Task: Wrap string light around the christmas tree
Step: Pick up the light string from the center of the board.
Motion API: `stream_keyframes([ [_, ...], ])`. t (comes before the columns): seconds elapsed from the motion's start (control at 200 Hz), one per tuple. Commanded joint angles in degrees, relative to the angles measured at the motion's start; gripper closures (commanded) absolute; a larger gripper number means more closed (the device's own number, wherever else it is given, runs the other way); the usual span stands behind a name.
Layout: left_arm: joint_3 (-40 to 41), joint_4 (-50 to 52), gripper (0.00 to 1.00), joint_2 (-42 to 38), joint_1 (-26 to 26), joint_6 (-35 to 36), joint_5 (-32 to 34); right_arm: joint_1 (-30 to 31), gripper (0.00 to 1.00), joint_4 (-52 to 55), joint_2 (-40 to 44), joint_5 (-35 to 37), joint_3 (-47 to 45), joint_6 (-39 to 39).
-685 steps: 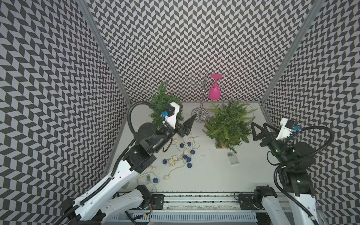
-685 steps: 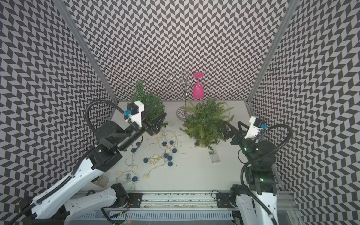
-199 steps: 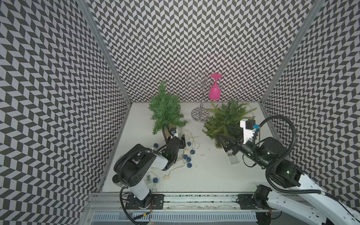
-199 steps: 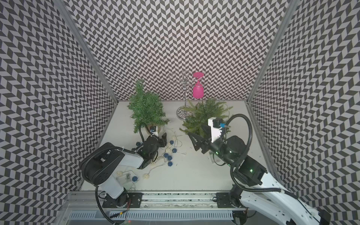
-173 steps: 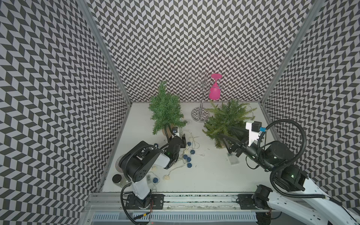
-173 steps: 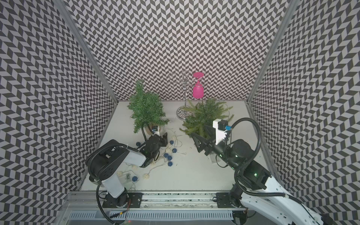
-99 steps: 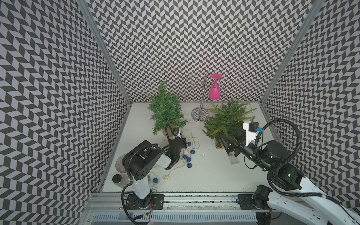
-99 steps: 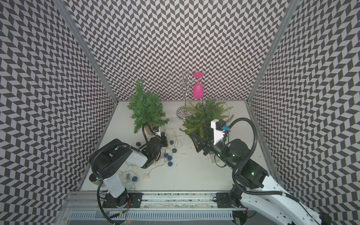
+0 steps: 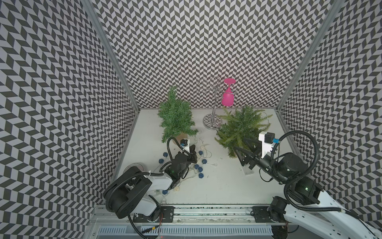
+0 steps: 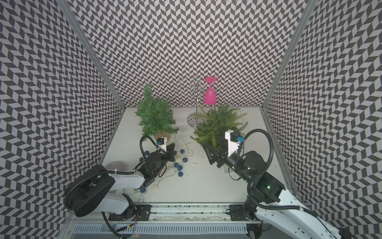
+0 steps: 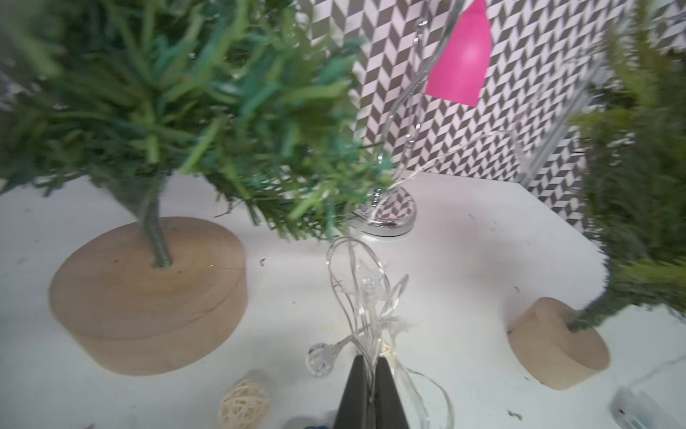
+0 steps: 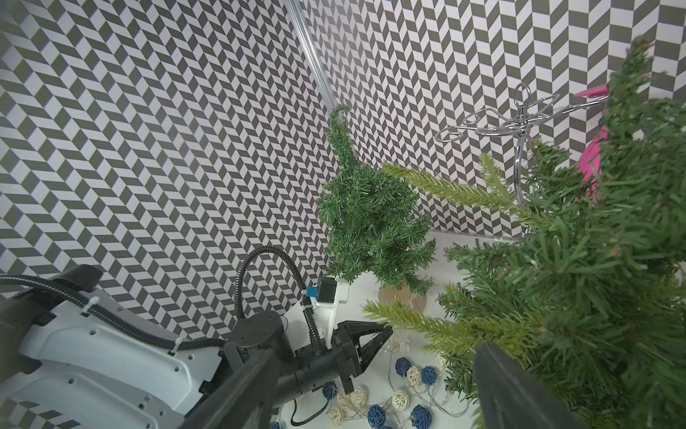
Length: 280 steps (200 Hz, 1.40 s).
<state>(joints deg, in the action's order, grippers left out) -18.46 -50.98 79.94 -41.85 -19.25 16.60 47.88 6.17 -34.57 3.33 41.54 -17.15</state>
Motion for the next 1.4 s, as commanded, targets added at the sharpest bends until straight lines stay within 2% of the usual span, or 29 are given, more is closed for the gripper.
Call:
stream_keyframes([
  [0.0, -0.9, 4.8, 1.0, -4.9, -3.4, 0.4, -2.2, 0.3, 0.14, -4.6, 1.1, -0.9, -2.0, 0.0],
  [0.125, -1.3, 6.8, 1.0, -8.1, -4.0, 1.7, -2.0, 0.2, 0.12, -5.2, 0.7, -1.0, -3.3, 1.0],
  [0.215, -5.5, 12.5, 1.0, -10.2, -2.8, 2.6, -0.3, 0.3, 0.13, -7.0, 0.5, -2.2, -5.1, 1.5],
  [0.295, -9.3, 15.4, 1.0, -11.7, -1.7, 3.3, -1.7, 0.2, 0.13, -7.2, 0.3, -1.7, -6.0, 1.3],
  [0.471, -16.7, 21.5, 1.0, -10.2, -1.0, 6.0, -2.2, 0.3, 0.14, -6.3, 4.2, -0.3, -7.8, 0.9],
  [0.611, -17.8, 22.2, 1.0, -12.3, -0.8, 5.5, -9.3, 0.3, 0.14, -9.0, 8.0, -1.0, -11.7, 0.0],
  [0.766, -15.9, 22.8, 1.0, -14.6, -3.9, 4.8, -12.5, 0.3, 0.14, -8.3, 7.6, -3.1, -11.5, 0.2],
  [0.851, -14.7, 23.9, 1.0, -18.5, -5.6, 4.6, -13.8, 0.2, 0.13, -7.9, 7.8, -3.6, -11.4, 0.0],
  [0.911, -14.8, 25.5, 1.0, -21.0, -5.8, 4.6, -14.1, 0.4, 0.11, -7.2, 7.3, -3.0, -11.3, -0.4],
  [0.991, -15.8, 28.8, 1.0, -24.6, -6.0, 4.9, -18.0, 0.8, 0.08, -7.0, 5.1, -4.9, -10.7, 0.2],
  [1.066, -14.8, 28.3, 1.0, -27.5, -6.0, 4.5, -22.1, 2.2, 0.08, -5.1, 2.8, -5.5, -9.0, 1.0],
  [1.166, -16.3, 30.9, 1.0, -27.8, -6.0, 5.6, -24.6, 4.4, 0.1, -3.1, 1.3, -9.0, -7.3, 1.8],
  [1.297, -17.2, 30.8, 1.0, -27.8, -5.9, 6.2, -29.2, 8.5, 0.1, -1.9, -0.7, -2.9, -7.0, 1.1],
  [1.397, -17.2, 30.9, 1.0, -29.4, -6.0, 6.3, -31.9, 9.4, 0.11, -2.1, -3.2, -0.9, -7.3, 0.7],
])
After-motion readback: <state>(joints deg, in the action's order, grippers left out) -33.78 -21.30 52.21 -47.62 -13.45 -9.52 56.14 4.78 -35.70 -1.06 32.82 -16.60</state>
